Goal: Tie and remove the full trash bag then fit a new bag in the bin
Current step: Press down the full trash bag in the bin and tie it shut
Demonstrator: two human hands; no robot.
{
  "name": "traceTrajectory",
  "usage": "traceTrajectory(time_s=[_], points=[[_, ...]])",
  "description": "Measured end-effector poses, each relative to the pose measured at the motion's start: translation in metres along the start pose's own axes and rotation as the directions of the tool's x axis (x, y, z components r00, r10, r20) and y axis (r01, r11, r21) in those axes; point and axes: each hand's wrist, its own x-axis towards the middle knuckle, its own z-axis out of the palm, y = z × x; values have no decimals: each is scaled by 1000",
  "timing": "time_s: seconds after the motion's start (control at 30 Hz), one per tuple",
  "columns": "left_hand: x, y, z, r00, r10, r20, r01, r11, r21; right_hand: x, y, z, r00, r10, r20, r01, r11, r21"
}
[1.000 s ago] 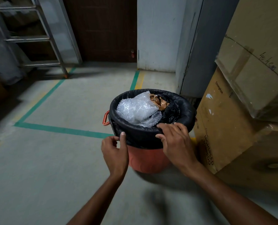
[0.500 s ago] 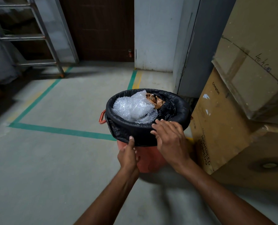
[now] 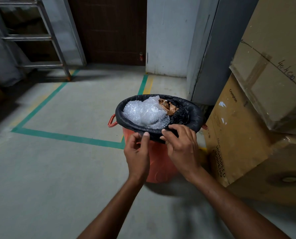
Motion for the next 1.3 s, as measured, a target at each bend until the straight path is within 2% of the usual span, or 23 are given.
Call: traceTrajectory(time_s=[0.13,0.2,0.27,0.37,0.43,0.5,0.6,0.67,0.73,0.83,1.03,1.13,1.3], points=[[3,-1,0,982,154,107,-167,979,119,3,0,-1,1000,17,18,-18,1000,17],[7,-2,-2,955,263,135,-287,934,213,3,2,-1,999,17,30,-19,997,69],[14,-4,-5,884,416,212,-464,831,306,3,4,-1,999,17,35,-20,994,107],[22,-13,-12,744,535,401,-668,575,472,0,5,-1,998,2,64,-11,989,146],[24,-19,-15,710,504,493,-704,470,533,-3,5,-4,995,-10,103,-6,989,151],[23,-19,-17,702,483,524,-712,443,545,-5,4,-7,993,-16,115,7,997,81],[22,-19,-18,675,485,556,-736,385,557,-6,4,-9,997,-63,53,64,998,-19],[20,-19,-18,680,457,573,-731,362,579,-5,3,-12,996,-81,37,81,997,-2],[21,-19,-18,694,430,578,-719,358,596,1,3,-18,998,-26,52,24,998,52],[23,-18,-19,685,420,595,-727,343,595,16,8,-31,980,96,172,-124,978,166],[13,-24,-24,618,420,665,-784,269,560,32,23,-42,862,244,444,-390,879,275],[13,-22,-33,565,430,704,-821,208,532,35,25,-42,815,244,526,-443,847,293],[13,-30,-74,431,408,805,-890,46,453,19,5,-43,725,147,673,-443,847,292]])
